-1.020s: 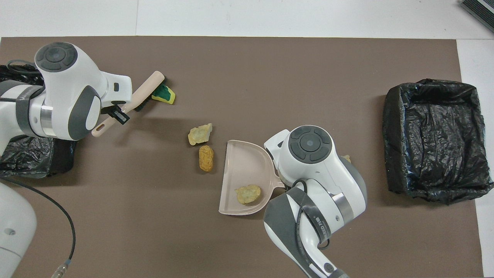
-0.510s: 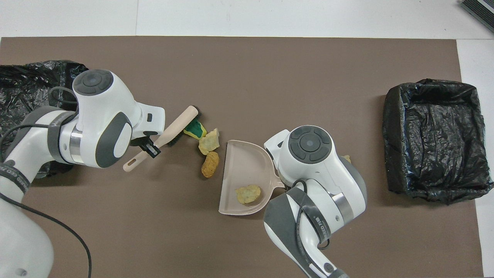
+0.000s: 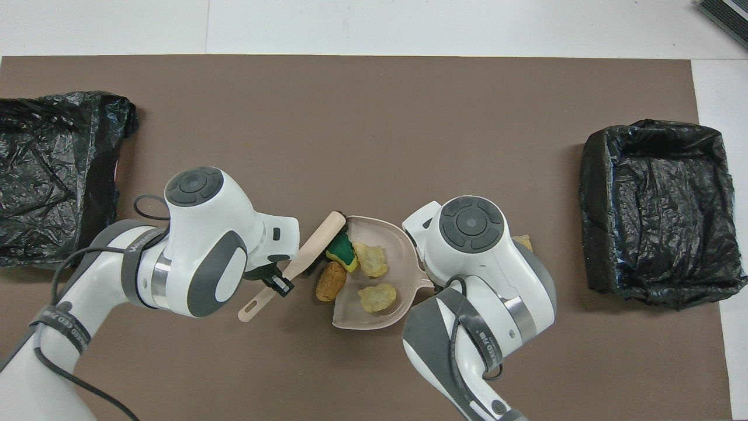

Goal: Sweep and dump trash in bin
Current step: 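Sweep the green sponge and crumpled piece into the dustpan with the left gripper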

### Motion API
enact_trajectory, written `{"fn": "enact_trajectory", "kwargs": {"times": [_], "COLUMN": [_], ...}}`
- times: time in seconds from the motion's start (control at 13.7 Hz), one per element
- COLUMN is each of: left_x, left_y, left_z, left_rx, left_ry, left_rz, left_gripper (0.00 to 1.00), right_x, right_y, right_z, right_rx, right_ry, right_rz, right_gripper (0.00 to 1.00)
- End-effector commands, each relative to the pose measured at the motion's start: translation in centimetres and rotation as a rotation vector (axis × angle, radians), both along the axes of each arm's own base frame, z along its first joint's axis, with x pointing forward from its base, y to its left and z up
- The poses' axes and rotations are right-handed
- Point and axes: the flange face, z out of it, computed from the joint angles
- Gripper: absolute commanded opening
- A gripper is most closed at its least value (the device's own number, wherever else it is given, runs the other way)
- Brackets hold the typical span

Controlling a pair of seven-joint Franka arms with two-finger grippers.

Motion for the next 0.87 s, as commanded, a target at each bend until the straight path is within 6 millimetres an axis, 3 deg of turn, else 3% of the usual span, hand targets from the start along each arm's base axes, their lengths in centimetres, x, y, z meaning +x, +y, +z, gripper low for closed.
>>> {"fn": "enact_trajectory", "kwargs": {"times": [0.0,0.22,0.44,0.58,0.8], "left_x": [-2.5,-2.4,-2.8,-3.0,-4.6], "left_y": [-2.7,-3.1,-4.0,-4.2,-4.9], "left_z": [0.7,2.7,3.8,5.7,7.1], "left_rx": [-0.012,-0.024,0.060,0.084,0.160], "left_ry": [0.035,0.034,0.050,0.046,0.078], "left_rz": [0.095,0.184,0.416,0.559,0.744], "left_gripper": [0.00,0.00,0.00,0.00,0.00], "right_x": [-0.6,-0.7,-0.5,-0.2,-0.1], "right_y": [-0.8,-0.7,-0.6,-0.8,-0.8], "right_z": [0.3,0.4,0.6,1.1,1.1], "right_rx": [0.018,0.020,0.022,0.028,0.032], "right_ry": [-0.011,-0.009,-0.013,-0.022,-0.026], "right_rz": [0.033,0.047,0.047,0.038,0.038], "right_gripper": [0.00,0.00,0.00,0.00,0.00]}}
